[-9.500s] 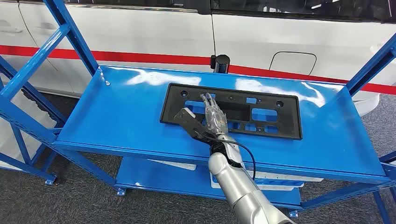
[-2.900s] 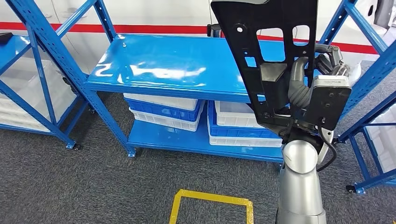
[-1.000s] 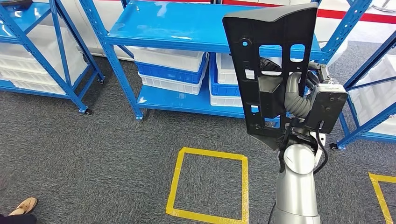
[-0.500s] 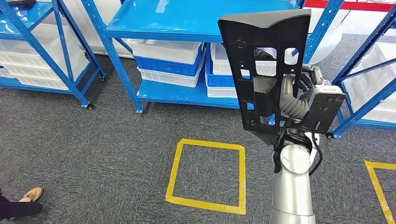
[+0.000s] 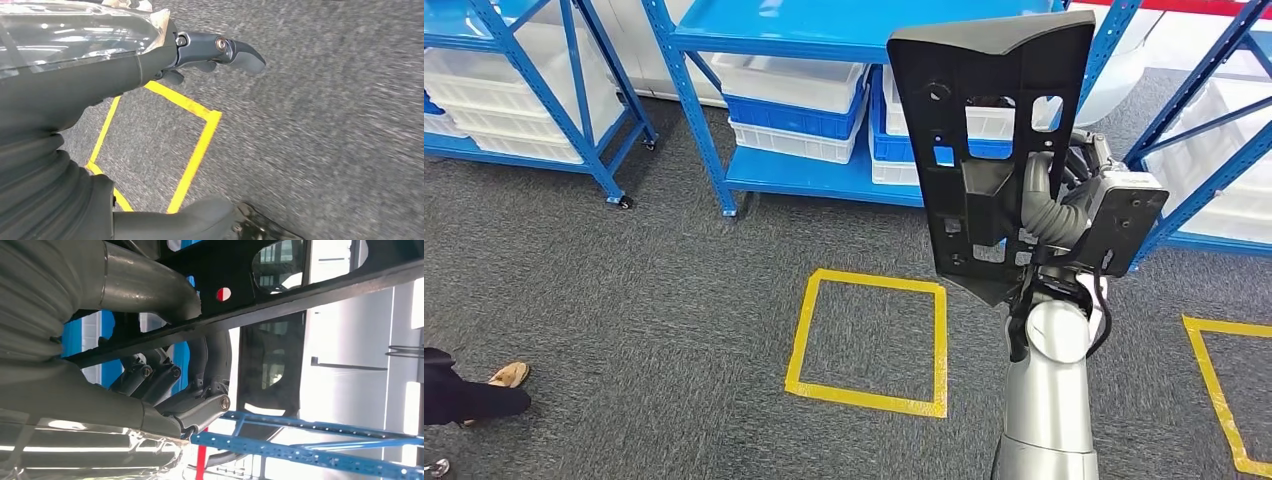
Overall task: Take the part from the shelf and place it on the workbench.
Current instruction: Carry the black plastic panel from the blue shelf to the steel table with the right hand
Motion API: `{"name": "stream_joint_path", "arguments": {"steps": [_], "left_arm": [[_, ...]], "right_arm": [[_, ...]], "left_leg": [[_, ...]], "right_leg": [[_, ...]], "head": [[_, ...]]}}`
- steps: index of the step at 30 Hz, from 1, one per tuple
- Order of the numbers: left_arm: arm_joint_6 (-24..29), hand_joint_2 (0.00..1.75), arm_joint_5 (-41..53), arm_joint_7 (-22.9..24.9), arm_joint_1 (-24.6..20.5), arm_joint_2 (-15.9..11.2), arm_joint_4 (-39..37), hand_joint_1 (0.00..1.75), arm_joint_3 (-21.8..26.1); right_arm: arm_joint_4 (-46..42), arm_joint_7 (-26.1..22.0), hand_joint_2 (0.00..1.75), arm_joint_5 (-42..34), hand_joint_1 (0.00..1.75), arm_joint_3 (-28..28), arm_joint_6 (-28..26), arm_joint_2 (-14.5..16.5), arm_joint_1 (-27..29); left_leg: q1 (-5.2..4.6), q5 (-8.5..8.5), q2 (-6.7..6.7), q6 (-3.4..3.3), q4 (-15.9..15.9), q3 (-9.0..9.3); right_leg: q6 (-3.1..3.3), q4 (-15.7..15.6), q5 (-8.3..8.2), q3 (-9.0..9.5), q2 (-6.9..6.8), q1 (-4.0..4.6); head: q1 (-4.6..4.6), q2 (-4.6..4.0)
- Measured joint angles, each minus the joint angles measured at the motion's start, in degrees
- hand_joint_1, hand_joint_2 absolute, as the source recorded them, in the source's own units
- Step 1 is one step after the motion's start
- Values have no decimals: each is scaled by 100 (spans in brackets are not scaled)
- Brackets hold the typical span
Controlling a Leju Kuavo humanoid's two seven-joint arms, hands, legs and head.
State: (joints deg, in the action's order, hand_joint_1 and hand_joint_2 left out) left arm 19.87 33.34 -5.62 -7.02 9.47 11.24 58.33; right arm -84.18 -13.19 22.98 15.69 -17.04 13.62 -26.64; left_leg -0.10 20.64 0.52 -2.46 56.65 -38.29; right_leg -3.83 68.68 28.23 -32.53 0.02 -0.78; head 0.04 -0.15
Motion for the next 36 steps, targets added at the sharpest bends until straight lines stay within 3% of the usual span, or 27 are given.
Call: {"name": "stream_joint_path", "arguments": {"steps": [1,2,3,5,6,7,9,10,11,12,14,15,17,18,20,21,22,25,26,27,28,29,30,31,33,34,36], "left_arm": [[0,175,-9,-9,0,-2,1,0,14],[1,175,-18,-18,0,-4,2,0,24],[1,175,-26,-24,1,-9,3,0,31],[2,175,-33,-31,18,-21,3,0,49],[1,175,-34,-34,33,-27,3,0,57],[-3,175,-34,-39,50,-31,3,0,65],[-20,175,-24,-52,69,-35,3,0,72],[-36,175,-12,-60,72,-38,4,0,73],[-51,175,1,-68,72,-43,4,0,75],[-66,175,12,-74,71,-46,4,0,76],[-81,175,22,-81,71,-52,4,0,79],[-84,175,24,-84,65,-55,4,0,80],[-86,175,26,-93,44,-61,8,0,81],[-86,175,27,-100,31,-62,9,0,81],[-92,175,40,-109,24,-61,11,0,82],[-101,175,54,-111,27,-60,11,0,82],[-111,175,71,-115,30,-60,11,0,82],[-171,175,150,-146,36,-69,13,0,79],[-199,175,180,-160,37,-72,13,0,75],[-228,175,209,-176,38,-74,13,0,68],[-258,175,234,-192,37,-75,13,0,60],[-285,175,252,-208,37,-75,13,0,53],[-310,175,265,-228,37,-74,13,0,48],[-340,175,274,-262,38,-74,13,0,43],[-399,175,307,-346,42,-79,14,0,29],[-423,175,334,-382,45,-84,14,0,19],[-434,175,375,-412,58,-97,16,0,6]], "right_arm": [[27,-10,175,-16,175,-4,11,9,-45],[56,-20,175,-29,175,-8,19,20,-88],[84,-32,175,-39,175,-10,22,28,-129],[157,-51,175,-64,175,-18,25,31,-181],[195,-57,175,-77,175,-24,25,29,-200],[232,-61,175,-88,175,-31,26,29,-216],[286,-66,175,-106,175,-43,26,27,-251],[307,-69,175,-118,175,-49,26,23,-268],[329,-73,175,-133,175,-58,26,17,-278],[352,-76,175,-150,175,-69,26,9,-283],[389,-80,175,-170,175,-94,26,-6,-290],[400,-81,175,-176,175,-106,26,-10,-295],[412,-86,175,-181,175,-131,24,-15,-324],[420,-88,175,-182,175,-139,23,-17,-352],[442,-91,175,-185,175,-148,22,-29,-397],[456,-91,175,-188,175,-154,21,-44,-404],[467,-90,175,-193,175,-161,17,-63,-401],[486,-87,175,-202,175,-194,-36,-146,-388],[486,-85,175,-197,175,-211,-64,-181,-377],[480,-79,175,-189,175,-232,-92,-217,-358],[468,-71,175,-181,175,-257,-116,-251,-330],[452,-62,175,-172,175,-282,-134,-280,-298],[426,-55,175,-167,175,-307,-148,-302,-271],[391,-47,175,-160,175,-327,-155,-315,-252],[318,-31,175,-143,175,-361,-160,-342,-235],[287,-15,175,-120,175,-377,-163,-360,-225],[246,24,175,-73,175,-416,-180,-401,-198]], "left_leg": [[-11,-73,-3,29,27,-76],[-21,-154,-5,56,31,-121],[-25,-234,-7,84,18,-154],[-9,-336,-26,145,-24,-209],[5,-221,-40,182,30,-253],[17,17,-52,220,181,-305],[42,706,-59,287,853,-438],[51,943,-60,312,1260,-496],[61,1024,-60,328,1617,-519],[71,953,-60,333,1817,-472],[90,629,-60,323,1632,-89],[95,605,-66,309,1262,230],[75,802,-85,261,433,810],[50,910,-93,223,180,943],[19,854,-84,123,46,923],[15,772,-70,70,29,870],[21,684,-54,16,8,805],[3,424,-31,-65,-2,519],[-11,331,-31,-66,1,403],[-23,237,-29,-68,4,283],[-34,143,-27,-64,8,166],[-42,57,-26,-57,9,59],[-49,-21,-26,-42,14,-32],[-62,-90,-27,-18,20,-104],[-72,-228,-17,44,7,-178],[-69,-296,-10,80,-16,-186],[-37,-333,-9,151,-39,-215]], "right_leg": [[54,-527,128,369,6,1],[113,-943,268,626,12,7],[168,-1209,375,759,17,21],[252,-1261,323,660,10,8],[309,-1251,255,597,-1,-9],[366,-1248,170,530,-13,-30],[433,-1236,-12,363,-26,-32],[438,-1227,-95,267,-28,-26],[433,-1211,-176,156,-30,-20],[423,-1188,-248,43,-33,-18],[391,-1120,-374,-185,-35,-20],[367,-1086,-429,-281,-33,-18],[298,-1053,-541,-401,-33,-8],[255,-1062,-607,-432,-38,-8],[166,-1093,-727,-479,-41,-7],[154,-1057,-683,-527,-32,-3],[175,-939,-530,-586,-21,5],[320,-75,278,-792,-4,10],[310,249,404,-804,-4,11],[264,470,394,-758,-4,12],[199,547,277,-648,-4,15],[143,477,120,-480,-4,18],[143,158,62,-183,-6,27],[186,-332,131,188,-9,44],[304,-1156,385,701,-12,72],[346,-1341,440,771,-13,87],[416,-1357,346,688,-15,63]], "head": [[-4,0],[-14,0],[-19,0],[-33,0],[-34,0],[-46,0],[-69,0],[-79,0],[-80,0],[-82,0],[-84,0],[-86,0],[-75,0],[-68,0],[-55,0],[-55,0],[-39,0],[11,0],[14,0],[15,0],[18,0],[19,0],[19,0],[17,0],[-8,0],[-21,0],[-27,0]]}}
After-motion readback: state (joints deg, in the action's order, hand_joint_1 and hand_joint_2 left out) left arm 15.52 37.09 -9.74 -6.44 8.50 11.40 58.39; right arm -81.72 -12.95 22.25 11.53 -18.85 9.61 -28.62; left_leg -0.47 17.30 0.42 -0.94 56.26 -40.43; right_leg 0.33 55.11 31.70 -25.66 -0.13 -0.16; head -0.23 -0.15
